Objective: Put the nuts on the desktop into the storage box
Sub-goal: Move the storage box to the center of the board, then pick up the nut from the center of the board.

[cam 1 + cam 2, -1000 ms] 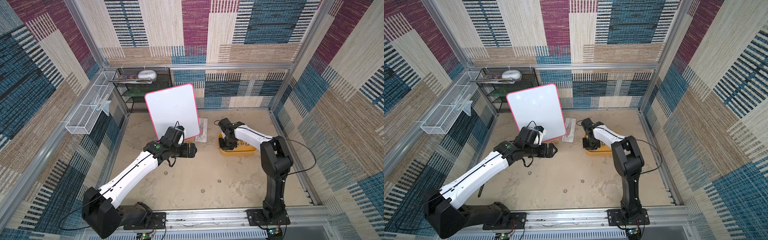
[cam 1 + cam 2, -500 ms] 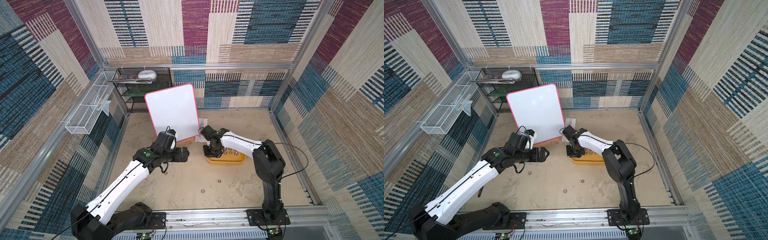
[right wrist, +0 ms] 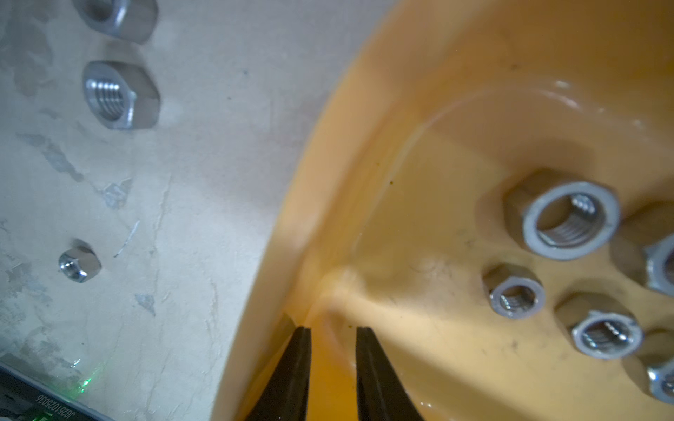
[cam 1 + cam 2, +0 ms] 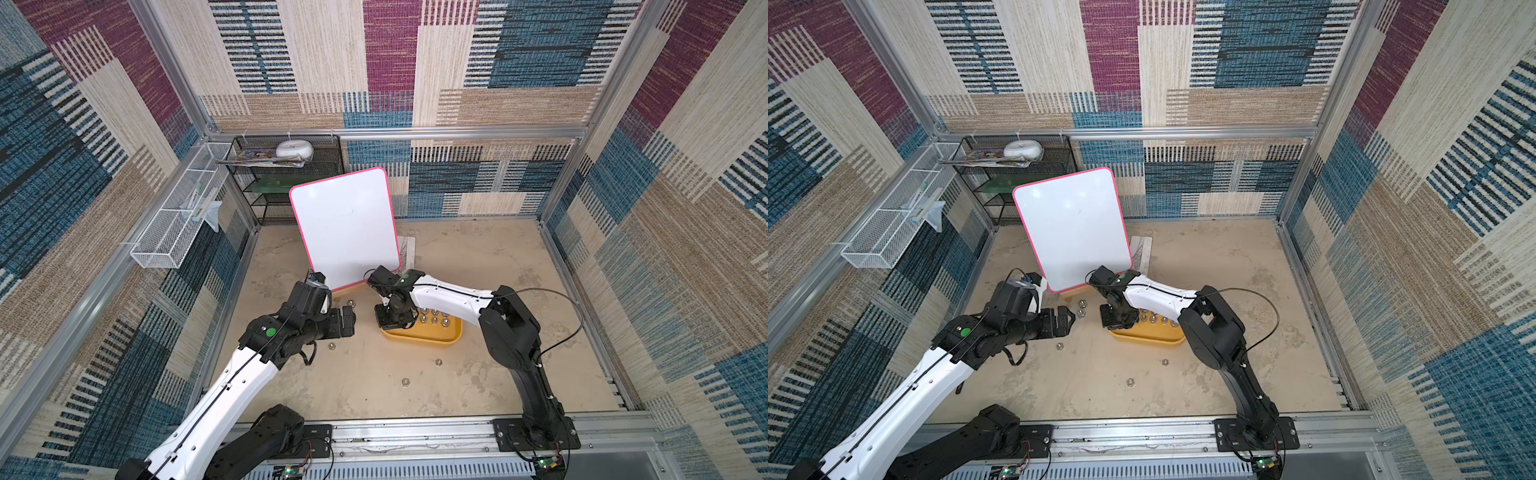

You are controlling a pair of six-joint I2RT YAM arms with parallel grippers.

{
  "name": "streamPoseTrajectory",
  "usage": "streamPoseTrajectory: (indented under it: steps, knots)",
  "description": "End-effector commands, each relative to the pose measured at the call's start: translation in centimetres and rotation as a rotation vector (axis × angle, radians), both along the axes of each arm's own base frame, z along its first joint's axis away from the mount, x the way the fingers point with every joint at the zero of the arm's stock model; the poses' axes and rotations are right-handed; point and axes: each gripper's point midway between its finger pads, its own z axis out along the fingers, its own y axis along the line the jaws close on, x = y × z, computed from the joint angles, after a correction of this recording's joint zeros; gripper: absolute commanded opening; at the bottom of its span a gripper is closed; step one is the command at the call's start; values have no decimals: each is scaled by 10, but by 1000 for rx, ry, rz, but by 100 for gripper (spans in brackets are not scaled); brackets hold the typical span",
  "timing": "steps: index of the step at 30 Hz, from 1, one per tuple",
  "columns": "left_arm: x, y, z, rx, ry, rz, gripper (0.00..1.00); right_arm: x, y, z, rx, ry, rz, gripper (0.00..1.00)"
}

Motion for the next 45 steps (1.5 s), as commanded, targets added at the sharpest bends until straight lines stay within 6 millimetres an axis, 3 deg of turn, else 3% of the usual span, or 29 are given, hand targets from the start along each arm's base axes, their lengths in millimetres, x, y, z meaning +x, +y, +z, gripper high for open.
streamPoseTrajectory:
  steps: [1, 10, 18, 23, 32, 40, 45]
  knots:
    - [-7, 9, -2, 19, 14, 27, 100, -4, 10, 1, 18, 9, 8, 28]
    - [-11, 17, -4, 14, 17, 60, 100, -10, 14, 4, 3, -3, 25, 29]
    - [-4, 2, -7, -39, 40, 24, 100, 7, -22, 46, -56, -136, -19, 36]
    - [5, -11, -10, -80, 60, 10, 100, 3, -52, 65, -62, -187, -12, 38]
    - [14, -26, -12, -121, 102, 24, 100, -26, -118, 89, -53, -211, -45, 41]
    - [11, -55, -9, -190, 129, -125, 100, -61, -147, 85, 1, -150, -279, 40]
    - [0, -52, -10, -167, 104, -173, 100, -80, -159, 72, -15, -112, -375, 40]
